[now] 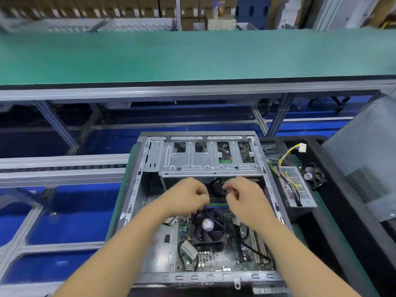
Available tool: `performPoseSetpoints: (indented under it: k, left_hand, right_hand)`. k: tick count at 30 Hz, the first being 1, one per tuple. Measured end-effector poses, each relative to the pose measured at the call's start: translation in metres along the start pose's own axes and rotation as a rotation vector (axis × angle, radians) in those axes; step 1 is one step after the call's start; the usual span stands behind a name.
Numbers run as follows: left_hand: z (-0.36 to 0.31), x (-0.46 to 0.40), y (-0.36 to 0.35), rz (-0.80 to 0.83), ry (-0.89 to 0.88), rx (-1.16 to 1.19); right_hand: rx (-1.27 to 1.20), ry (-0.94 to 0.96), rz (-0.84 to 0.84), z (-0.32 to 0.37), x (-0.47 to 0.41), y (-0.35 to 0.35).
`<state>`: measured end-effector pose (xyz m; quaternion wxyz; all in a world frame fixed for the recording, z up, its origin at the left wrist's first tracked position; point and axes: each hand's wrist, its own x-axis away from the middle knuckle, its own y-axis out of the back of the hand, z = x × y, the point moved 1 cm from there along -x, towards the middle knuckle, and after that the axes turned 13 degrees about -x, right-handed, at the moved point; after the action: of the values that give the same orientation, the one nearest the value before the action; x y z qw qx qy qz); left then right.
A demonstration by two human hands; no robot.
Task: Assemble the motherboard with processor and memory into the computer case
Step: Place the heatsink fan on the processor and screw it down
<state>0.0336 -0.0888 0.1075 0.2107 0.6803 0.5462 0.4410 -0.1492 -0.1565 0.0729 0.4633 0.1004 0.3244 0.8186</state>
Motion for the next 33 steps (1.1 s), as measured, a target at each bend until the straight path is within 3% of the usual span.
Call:
performPoseSetpoints:
  k: [2, 3, 6, 9, 11, 14, 18, 20, 33]
  left_hand:
    - [0.037, 0.003, -0.004, -0.292, 0.128, -0.156]
    - [0.046, 0.004, -0.013, -0.317, 0.117, -0.151]
    - [0.054, 0.006, -0.044, -0.167, -0.011, -0.215]
    - [0.052, 0.003, -0.055, -0.154, -0.092, -0.455]
    - [0.049, 0.003, -0.056, -0.145, -0.094, -0.476]
    - [0.05, 0.005, -0.057, -0.123, -0.114, -0.425]
    - [0.048, 0.003, -0.058, -0.272, -0.287, -0.642]
    - [0.046, 0.004, -0.058, -0.272, -0.329, -0.714]
    - [0.043, -0.002, -0.065, -0.166, -0.277, -0.772]
  right_hand:
    - [-0.062, -0.137, 0.173, 0.001, 0.002, -0.019]
    - [-0.039, -0.198, 0.236, -0.002, 0.004, -0.025]
    - [0.029, -0.344, 0.359, -0.014, 0.011, -0.029]
    - [0.042, -0.366, 0.512, -0.024, 0.017, -0.024]
    - [0.06, -0.371, 0.58, -0.028, 0.018, -0.022]
    - [0.064, -0.358, 0.605, -0.031, 0.018, -0.019]
    - [0.098, -0.335, 0.606, -0.033, 0.017, -0.016]
    - [0.111, -0.336, 0.602, -0.035, 0.016, -0.017]
    - [0.145, -0.362, 0.597, -0.042, 0.013, -0.021]
